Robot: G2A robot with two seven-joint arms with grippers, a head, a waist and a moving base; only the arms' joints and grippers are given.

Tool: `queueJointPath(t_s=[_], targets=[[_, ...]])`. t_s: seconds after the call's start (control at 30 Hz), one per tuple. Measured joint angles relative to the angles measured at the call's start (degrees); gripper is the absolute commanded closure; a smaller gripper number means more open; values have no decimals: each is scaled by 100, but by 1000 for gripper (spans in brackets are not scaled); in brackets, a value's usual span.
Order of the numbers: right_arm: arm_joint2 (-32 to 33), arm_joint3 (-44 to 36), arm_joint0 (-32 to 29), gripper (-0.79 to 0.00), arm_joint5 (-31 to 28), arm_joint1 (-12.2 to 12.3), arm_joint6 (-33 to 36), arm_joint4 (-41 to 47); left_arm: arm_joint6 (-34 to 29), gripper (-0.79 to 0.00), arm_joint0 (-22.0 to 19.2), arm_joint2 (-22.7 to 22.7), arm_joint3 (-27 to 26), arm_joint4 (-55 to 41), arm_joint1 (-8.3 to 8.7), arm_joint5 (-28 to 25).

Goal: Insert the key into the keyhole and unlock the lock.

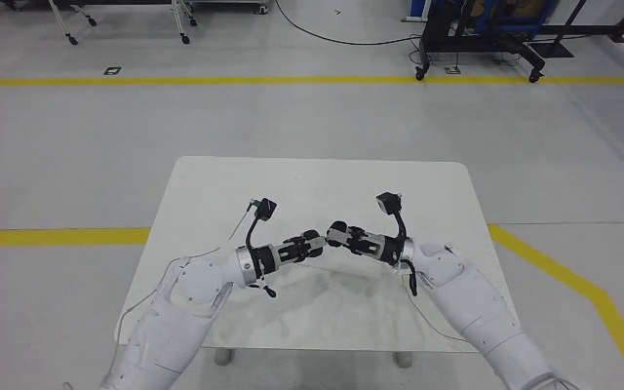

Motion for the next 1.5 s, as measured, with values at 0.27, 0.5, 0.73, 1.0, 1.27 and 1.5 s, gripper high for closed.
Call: queueJointPath(t_s=[0.27, 0.5, 0.73, 1.0, 1.27, 1.5], targets=[[4, -46, -25, -286, 30, 14, 12, -6, 105, 0, -36, 22, -4, 206, 18, 65], [-10, -97, -46, -379, 8, 42, 255, 228, 138, 0, -19, -129, -55, 137, 52, -8], [-96, -111, -70, -366, 133, 86, 835, 805, -750, 0, -136, -265, 52, -482, 111, 1], [-266, -127, 72, -237, 581, 137, 1847, 1683, -1204, 0, -251, -295, 86, -195, 184, -40], [-330, -65, 116, 0, 592, 181, 1852, 1746, -1239, 0, -280, -204, 61, -52, 213, -102], [-398, 41, 185, 0, 621, 180, 1882, 1781, -1213, 0, -307, -147, 74, 14, 233, -195]])
